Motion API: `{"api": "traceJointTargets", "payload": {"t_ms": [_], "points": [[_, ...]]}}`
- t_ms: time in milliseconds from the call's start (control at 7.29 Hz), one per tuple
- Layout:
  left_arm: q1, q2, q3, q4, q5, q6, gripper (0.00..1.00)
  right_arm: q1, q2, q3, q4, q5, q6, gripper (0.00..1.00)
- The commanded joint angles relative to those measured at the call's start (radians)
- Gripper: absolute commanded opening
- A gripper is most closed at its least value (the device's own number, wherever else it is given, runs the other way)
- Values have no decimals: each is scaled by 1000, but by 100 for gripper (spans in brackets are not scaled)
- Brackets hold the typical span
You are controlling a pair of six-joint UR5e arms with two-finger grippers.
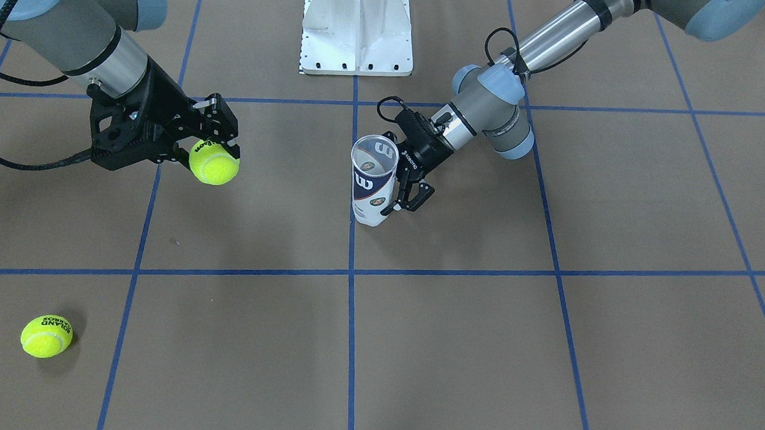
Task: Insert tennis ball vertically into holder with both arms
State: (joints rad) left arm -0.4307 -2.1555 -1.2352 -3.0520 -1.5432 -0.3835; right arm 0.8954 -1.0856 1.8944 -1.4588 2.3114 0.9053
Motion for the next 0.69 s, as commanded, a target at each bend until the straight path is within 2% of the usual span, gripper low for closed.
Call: {"api": "traceJointTargets", "payload": {"t_ms": [0,548], "points": [[0,-9,8,-1,0,0,99,-29,32,9,0,-4,42,0],[-2,-6,10,-1,2,0,99,-84,167,-11,-69,-17,84,0]]}}
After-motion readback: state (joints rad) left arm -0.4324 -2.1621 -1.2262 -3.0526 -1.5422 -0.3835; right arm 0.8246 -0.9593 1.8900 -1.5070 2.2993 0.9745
